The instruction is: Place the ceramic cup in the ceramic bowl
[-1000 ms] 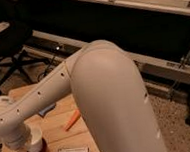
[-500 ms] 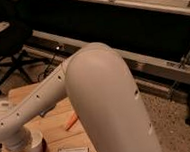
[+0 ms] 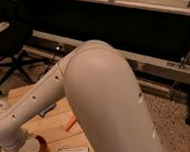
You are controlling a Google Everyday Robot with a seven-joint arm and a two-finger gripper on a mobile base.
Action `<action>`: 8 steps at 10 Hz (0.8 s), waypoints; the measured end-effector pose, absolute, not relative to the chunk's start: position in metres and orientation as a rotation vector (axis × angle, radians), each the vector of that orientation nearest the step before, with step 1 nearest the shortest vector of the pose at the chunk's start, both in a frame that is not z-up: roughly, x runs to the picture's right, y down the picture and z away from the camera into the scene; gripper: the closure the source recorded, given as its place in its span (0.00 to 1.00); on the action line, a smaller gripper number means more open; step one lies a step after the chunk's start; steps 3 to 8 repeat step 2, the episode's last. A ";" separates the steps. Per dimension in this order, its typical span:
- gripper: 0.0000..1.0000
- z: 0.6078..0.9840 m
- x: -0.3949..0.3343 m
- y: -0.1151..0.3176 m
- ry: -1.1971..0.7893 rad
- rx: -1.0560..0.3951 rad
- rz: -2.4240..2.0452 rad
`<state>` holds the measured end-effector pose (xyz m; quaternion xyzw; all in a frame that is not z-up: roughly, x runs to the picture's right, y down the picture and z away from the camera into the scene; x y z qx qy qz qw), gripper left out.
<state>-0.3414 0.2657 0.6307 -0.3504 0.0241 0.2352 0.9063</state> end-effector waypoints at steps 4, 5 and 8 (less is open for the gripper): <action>0.20 0.621 -0.341 0.248 0.041 -0.726 0.564; 0.20 0.621 -0.341 0.248 0.041 -0.726 0.564; 0.20 0.621 -0.341 0.248 0.041 -0.726 0.564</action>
